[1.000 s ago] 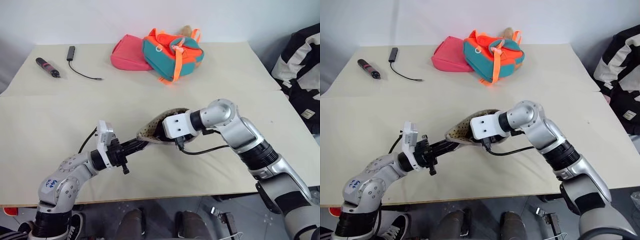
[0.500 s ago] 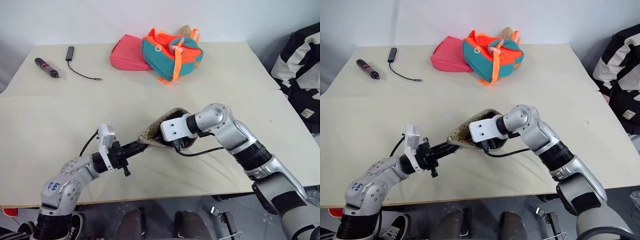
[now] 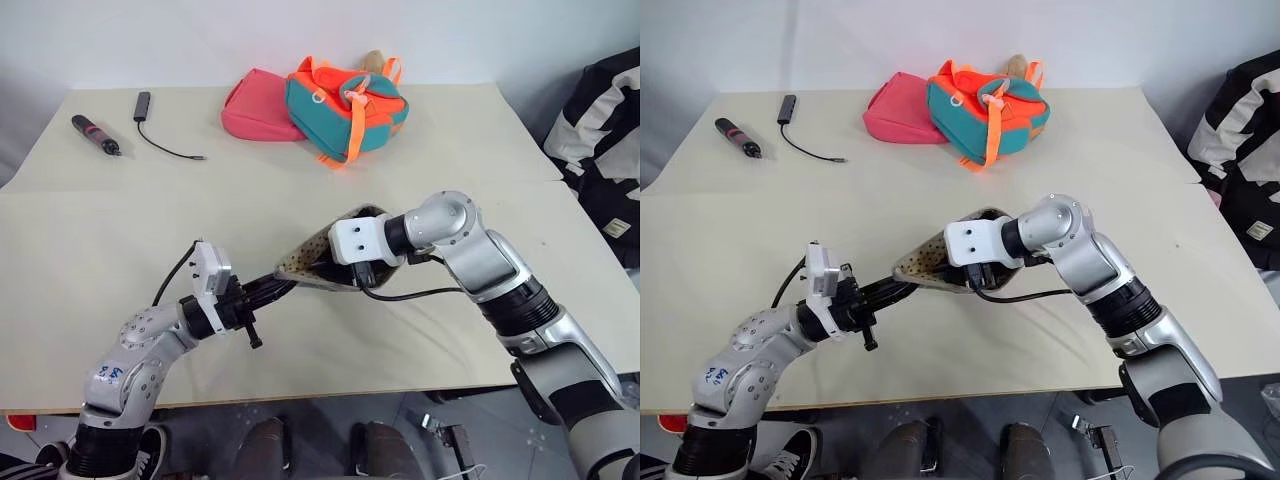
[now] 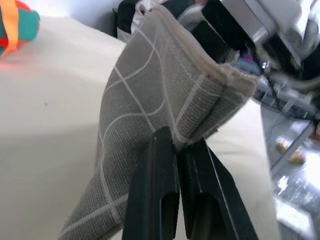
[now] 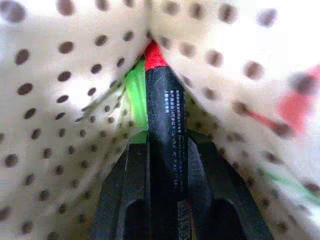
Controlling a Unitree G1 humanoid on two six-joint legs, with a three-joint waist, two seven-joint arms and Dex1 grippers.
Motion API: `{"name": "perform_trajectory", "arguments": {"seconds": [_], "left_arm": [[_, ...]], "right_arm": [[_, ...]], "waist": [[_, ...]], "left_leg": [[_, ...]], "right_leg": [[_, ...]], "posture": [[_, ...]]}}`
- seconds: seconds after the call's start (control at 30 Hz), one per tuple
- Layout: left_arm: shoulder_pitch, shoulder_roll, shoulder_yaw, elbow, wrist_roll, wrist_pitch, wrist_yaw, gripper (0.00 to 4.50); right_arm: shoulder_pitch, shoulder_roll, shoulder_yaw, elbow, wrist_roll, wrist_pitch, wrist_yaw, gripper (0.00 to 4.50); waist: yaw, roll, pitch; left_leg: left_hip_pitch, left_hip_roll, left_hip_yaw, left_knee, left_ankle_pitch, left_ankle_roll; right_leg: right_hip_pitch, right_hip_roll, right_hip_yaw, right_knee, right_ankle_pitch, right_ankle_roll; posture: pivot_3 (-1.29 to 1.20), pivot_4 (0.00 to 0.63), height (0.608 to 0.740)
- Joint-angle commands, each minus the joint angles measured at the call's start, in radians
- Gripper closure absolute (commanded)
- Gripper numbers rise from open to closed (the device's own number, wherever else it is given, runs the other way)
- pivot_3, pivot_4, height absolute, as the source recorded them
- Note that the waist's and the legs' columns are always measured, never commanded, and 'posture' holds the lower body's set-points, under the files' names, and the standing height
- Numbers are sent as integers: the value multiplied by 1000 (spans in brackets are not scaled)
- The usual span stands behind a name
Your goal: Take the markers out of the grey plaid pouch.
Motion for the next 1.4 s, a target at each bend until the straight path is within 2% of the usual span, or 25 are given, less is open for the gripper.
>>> {"name": "perform_trajectory", "arguments": {"seconds": [0.03,0.23,0.53,0.7,0.8,0.87,1.0,1.27,1.4], "left_arm": [[24,13,-27,25,61,-44,-25,4500],[22,-4,-43,14,52,-63,-29,4500],[-40,-85,98,72,-90,23,83,4500],[-48,-110,120,59,-164,93,115,4500],[-44,-93,94,36,-125,67,85,4500],[-34,-66,31,21,-4,-34,45,4500],[-59,-103,1,-5,52,-128,52,4500],[-33,-125,-57,-7,197,-245,74,4500],[-36,-140,-60,-5,185,-253,76,4500]], "right_arm": [[-21,-12,-106,-24,49,63,-38,3897],[11,8,-77,-35,38,99,-84,3897],[46,-41,-99,-118,110,33,-10,3897],[65,-57,-92,-136,106,-7,10,3897],[75,-55,-97,-162,157,118,33,3897],[79,-30,-93,-166,164,164,10,3897],[94,27,-59,-168,128,261,-65,3897],[123,7,-29,-189,87,237,-77,3897],[126,-18,8,-209,76,157,-31,3897]], "waist": [[0,0,0],[0,0,0],[2,0,0],[2,0,0],[2,0,0],[1,0,0],[1,0,0],[3,0,0],[3,0,0]], "left_leg": [[0,0,0,0,0,0],[0,0,0,0,-1,0],[0,0,0,0,-1,1],[0,0,0,1,0,4],[0,0,0,1,1,5],[0,0,0,1,1,6],[0,0,1,0,-2,2],[-1,0,1,0,-3,3],[-1,0,1,0,-3,3]], "right_leg": [[0,0,0,0,0,0],[0,-1,0,0,0,0],[0,-1,0,0,0,0],[1,0,0,0,0,0],[1,1,0,0,0,0],[1,0,0,-1,0,0],[0,0,0,-1,0,0],[0,-1,0,-2,0,0],[0,0,0,-2,0,0]], "posture": [[0,150,740],[0,150,740],[0,150,740],[0,150,740],[0,150,740],[0,150,740],[0,150,740],[0,150,740],[0,150,740]]}}
